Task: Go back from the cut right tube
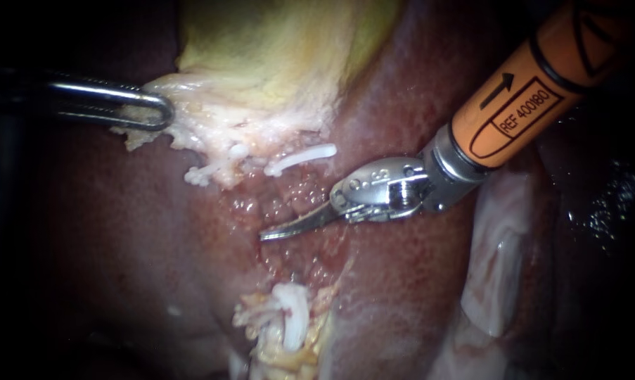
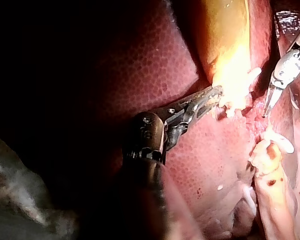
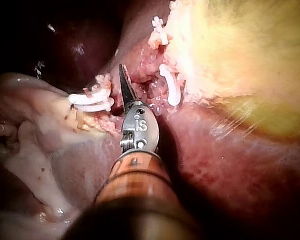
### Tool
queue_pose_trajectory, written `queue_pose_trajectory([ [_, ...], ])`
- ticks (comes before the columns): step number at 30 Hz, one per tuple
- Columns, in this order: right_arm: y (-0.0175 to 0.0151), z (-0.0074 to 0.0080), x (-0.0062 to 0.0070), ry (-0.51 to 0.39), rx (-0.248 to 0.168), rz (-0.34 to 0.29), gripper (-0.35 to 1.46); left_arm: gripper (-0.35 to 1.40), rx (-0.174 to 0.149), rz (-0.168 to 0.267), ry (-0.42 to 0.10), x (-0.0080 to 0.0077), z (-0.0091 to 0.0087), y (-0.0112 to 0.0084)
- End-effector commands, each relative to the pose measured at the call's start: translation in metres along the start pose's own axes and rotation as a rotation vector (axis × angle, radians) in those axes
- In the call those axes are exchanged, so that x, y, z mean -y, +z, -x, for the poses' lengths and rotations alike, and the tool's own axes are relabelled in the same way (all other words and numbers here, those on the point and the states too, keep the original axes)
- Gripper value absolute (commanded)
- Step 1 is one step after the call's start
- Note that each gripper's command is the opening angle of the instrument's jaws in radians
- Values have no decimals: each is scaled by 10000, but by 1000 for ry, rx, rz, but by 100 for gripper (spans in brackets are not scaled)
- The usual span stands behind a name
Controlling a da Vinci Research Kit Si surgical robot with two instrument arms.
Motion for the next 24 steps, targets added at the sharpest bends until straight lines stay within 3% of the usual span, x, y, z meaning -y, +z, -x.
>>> queue_pose_trajectory([
  [1, 0, 0, 0, -1, 1, -2, -35, -35, 0, 1, 0, 0, 0, 0],
  [2, 0, 0, 0, 17, -3, -2, -35, -35, 0, 1, 0, 0, 0, 0],
  [5, 1, -1, 2, 44, -33, 1, 59, -35, 0, 1, 0, 0, 0, 0],
  [8, 3, -2, 5, 49, -61, 52, 106, -35, 0, 1, 0, 0, 0, -1],
  [16, 3, 0, 12, 80, -64, 126, 128, -35, 0, 1, 0, 1, 0, -1],
  [18, -1, 3, 20, 99, -68, 226, 143, -35, 0, 1, 0, 1, 0, -2],
  [21, -14, 8, 36, 130, -71, 379, 145, -35, 1, 2, 0, 1, 0, -3],
  [24, -33, 14, 54, 133, -64, 459, 145, -35, 1, 2, 0, 1, 0, -3],
])
